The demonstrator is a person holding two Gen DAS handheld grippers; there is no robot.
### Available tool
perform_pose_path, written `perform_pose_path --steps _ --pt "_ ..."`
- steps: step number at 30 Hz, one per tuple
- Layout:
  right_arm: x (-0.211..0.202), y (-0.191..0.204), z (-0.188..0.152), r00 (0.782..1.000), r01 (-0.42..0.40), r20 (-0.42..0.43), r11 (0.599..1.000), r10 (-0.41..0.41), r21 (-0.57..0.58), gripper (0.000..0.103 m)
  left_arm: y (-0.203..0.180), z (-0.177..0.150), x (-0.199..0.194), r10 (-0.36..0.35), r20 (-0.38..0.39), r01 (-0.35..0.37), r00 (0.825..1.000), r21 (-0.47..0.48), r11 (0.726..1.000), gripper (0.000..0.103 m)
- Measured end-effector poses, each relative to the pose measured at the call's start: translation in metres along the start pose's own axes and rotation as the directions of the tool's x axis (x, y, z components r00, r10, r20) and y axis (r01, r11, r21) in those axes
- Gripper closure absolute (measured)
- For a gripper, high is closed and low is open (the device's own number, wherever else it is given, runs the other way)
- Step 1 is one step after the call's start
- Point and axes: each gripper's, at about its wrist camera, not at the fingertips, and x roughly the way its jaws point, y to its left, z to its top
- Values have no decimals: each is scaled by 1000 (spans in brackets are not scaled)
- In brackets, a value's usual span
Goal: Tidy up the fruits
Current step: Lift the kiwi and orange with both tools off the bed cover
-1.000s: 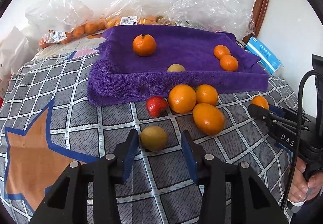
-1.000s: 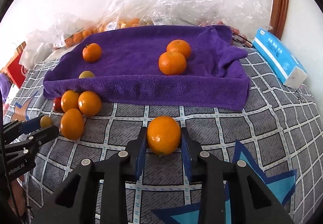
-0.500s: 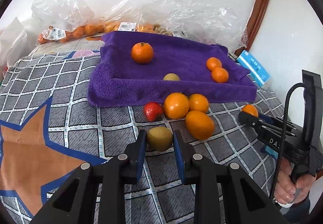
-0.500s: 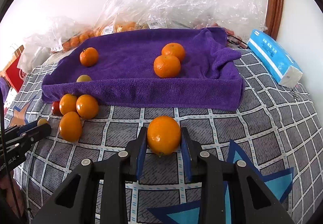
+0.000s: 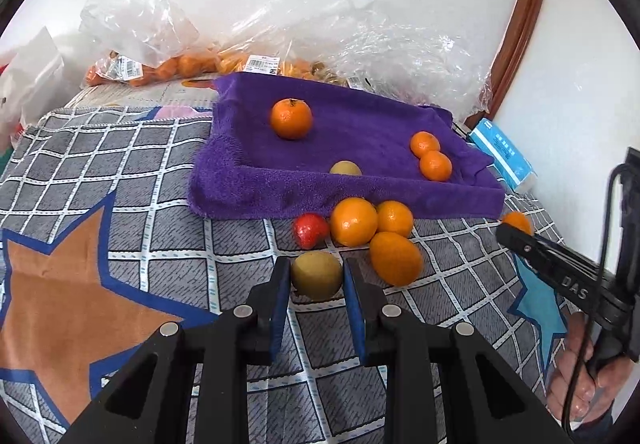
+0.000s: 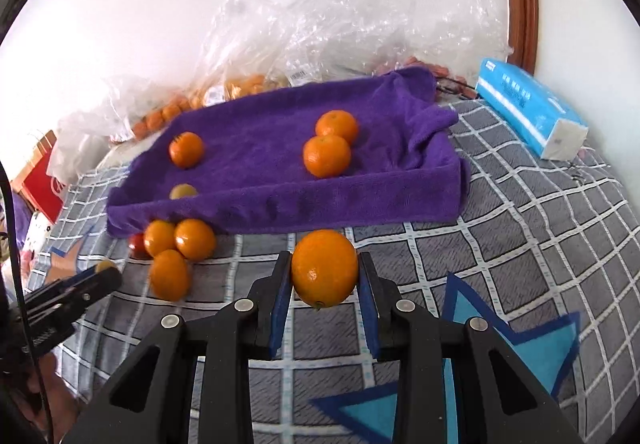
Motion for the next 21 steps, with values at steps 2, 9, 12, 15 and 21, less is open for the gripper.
perform_pose_path --steps 2,9,12,15,21 --pt "-11 8 1 1000 11 15 1000 -11 -19 71 1 -1 -1 6 -22 -6 1000 3 1000 78" --pt "-45 22 1 998 34 50 998 -31 -56 71 11 -2 -33 7 14 -6 1000 -34 999 78" --pt "-56 23 -2 998 32 52 999 -29 -41 71 12 0 -47 4 24 -3 1000 -38 999 78" --pt "-62 24 -4 998 30 53 999 -29 -25 71 8 -1 -59 10 35 -10 999 -6 1000 78" --pt "-74 23 -5 998 30 58 1000 -30 10 71 3 3 -84 18 86 -18 996 3 1000 78"
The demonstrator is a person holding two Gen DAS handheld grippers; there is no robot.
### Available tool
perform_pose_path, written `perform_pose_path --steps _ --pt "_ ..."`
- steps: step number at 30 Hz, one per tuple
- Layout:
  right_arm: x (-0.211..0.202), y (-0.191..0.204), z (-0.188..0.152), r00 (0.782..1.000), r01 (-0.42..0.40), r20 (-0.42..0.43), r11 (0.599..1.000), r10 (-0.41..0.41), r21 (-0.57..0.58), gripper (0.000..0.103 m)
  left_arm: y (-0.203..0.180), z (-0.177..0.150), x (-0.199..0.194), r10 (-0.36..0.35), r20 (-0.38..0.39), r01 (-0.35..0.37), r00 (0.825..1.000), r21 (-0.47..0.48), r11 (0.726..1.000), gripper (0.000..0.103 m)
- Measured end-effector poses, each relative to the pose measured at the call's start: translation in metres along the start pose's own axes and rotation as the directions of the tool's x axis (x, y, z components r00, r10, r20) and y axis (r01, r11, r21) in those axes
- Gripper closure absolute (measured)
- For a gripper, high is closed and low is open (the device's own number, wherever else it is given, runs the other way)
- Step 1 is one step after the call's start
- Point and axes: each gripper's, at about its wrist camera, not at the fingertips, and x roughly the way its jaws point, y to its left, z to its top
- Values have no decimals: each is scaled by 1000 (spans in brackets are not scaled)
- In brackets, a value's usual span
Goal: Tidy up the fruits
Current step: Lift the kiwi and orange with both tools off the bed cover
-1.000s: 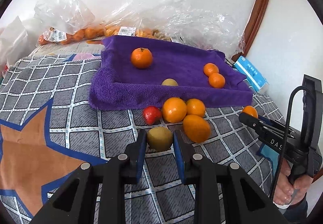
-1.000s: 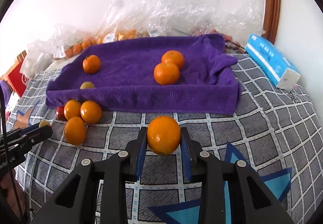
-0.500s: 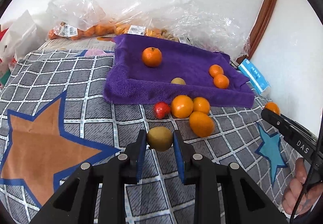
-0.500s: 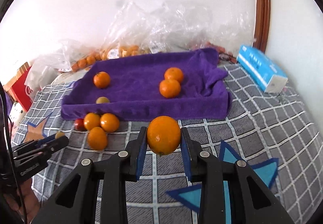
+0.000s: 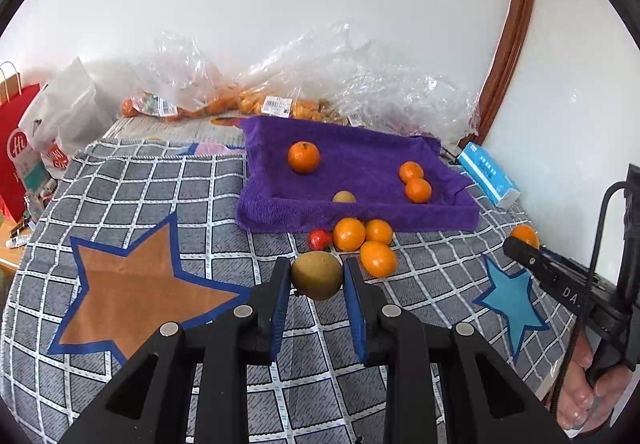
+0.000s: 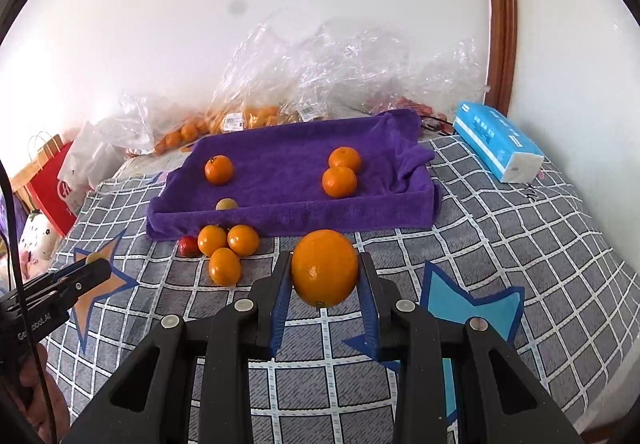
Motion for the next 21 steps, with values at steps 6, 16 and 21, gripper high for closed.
perform_pose_path --steps 6,16,21 --pt "-9 0 1 1000 2 13 1000 -2 0 71 -3 8 -17 -3 38 3 999 -9 1000 78" --pt "-28 0 10 999 -11 51 1000 11 0 71 -2 17 -34 -6 78 9 997 -28 1000 78" --pt "-36 1 15 997 -15 74 1000 15 -4 71 0 21 -37 -12 84 16 996 -39 999 78"
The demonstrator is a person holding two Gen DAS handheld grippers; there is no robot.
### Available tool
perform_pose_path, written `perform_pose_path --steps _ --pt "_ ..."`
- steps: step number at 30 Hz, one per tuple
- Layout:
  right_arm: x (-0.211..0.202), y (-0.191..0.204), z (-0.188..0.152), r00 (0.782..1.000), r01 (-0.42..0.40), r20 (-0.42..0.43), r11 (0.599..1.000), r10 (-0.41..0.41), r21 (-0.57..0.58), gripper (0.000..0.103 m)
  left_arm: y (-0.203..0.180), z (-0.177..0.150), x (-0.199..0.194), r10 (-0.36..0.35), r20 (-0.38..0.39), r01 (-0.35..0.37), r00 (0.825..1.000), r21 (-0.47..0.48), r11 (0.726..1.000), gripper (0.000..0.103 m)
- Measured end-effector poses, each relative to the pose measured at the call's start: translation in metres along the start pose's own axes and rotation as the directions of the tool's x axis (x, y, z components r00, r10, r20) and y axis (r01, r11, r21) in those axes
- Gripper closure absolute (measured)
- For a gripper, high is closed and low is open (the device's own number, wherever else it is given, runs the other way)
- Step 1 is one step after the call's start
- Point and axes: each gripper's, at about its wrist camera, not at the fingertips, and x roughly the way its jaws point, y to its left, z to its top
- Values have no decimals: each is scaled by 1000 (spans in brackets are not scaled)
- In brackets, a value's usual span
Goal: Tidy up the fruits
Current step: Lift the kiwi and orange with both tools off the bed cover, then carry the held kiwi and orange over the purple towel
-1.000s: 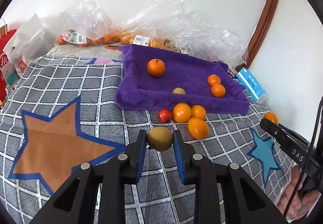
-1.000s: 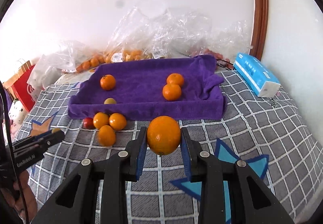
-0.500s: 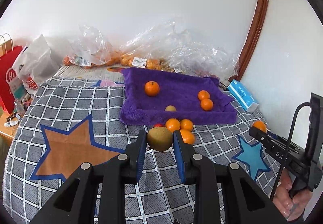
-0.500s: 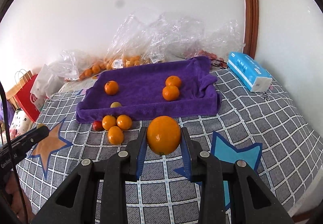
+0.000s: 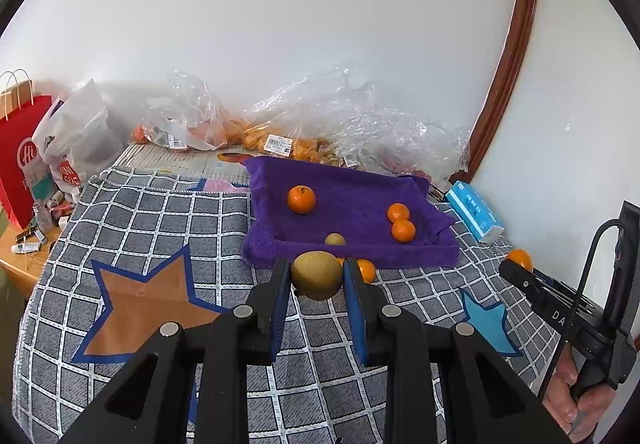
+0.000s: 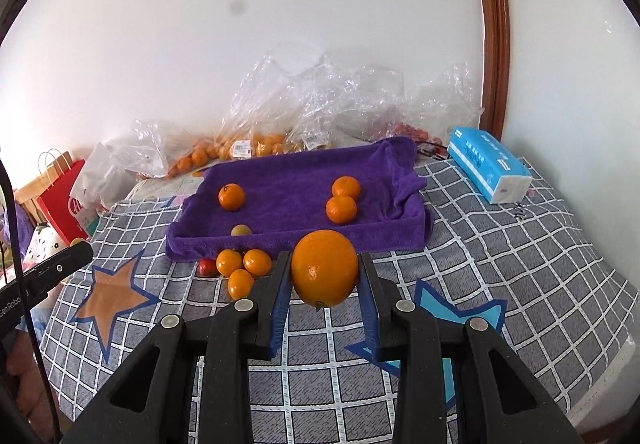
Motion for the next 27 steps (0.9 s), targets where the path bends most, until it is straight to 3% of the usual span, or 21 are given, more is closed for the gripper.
perform_pose_path --steps 27 --pt "-4 5 20 998 2 56 1000 0 -24 71 4 19 -1 -20 46 21 999 -25 999 78"
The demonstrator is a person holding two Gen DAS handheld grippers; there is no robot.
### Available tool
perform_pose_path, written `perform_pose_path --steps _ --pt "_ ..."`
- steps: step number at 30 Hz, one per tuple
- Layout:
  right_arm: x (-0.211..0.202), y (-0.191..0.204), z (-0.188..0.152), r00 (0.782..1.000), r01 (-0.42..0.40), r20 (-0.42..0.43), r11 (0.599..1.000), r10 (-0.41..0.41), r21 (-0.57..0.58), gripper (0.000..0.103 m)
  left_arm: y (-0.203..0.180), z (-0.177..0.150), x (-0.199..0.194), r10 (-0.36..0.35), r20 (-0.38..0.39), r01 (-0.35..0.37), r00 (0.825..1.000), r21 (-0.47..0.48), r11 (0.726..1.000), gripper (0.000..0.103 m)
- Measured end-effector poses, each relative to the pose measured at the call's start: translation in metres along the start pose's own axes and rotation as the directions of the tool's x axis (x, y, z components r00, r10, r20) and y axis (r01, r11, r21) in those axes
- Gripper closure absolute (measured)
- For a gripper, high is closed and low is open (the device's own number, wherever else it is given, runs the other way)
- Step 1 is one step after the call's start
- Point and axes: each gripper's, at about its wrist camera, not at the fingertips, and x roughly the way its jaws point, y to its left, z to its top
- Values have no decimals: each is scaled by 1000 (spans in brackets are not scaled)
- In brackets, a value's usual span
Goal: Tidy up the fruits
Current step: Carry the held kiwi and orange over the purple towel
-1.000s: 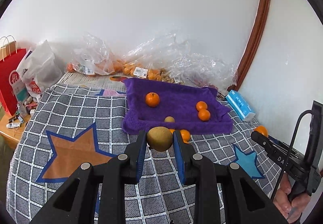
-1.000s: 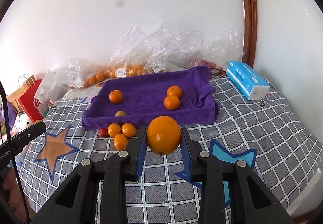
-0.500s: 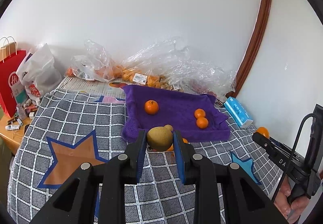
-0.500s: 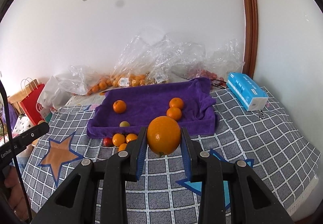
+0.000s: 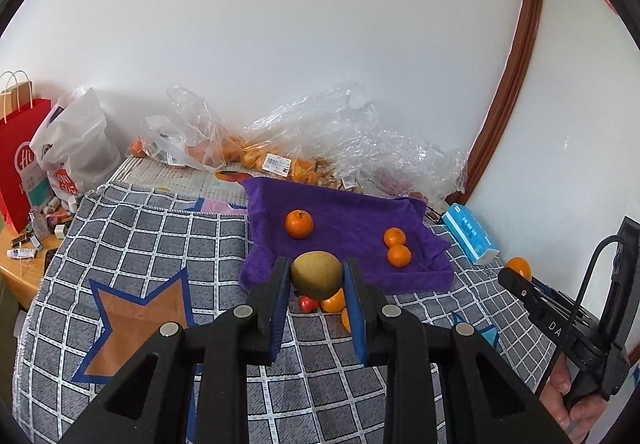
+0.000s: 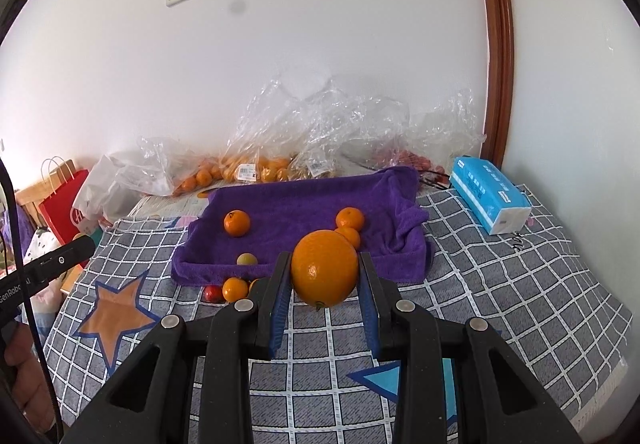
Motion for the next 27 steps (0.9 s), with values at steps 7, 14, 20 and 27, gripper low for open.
perform_pose_path --steps 7,14,20,27 --pt "5 -2 0 1000 5 -4 1000 -5 4 71 1 2 7 -3 -5 3 1000 -6 1000 78" --pt "12 -5 4 1000 12 -4 1000 -12 7 71 1 5 12 -1 -6 1 1000 -6 1000 78" --pt "19 -7 7 1000 19 -1 1000 -19 5 71 1 13 20 4 -4 -4 1000 -3 1000 78" --pt "29 -11 11 1000 23 -5 1000 -22 11 71 4 15 33 4 -15 -4 1000 -11 1000 78"
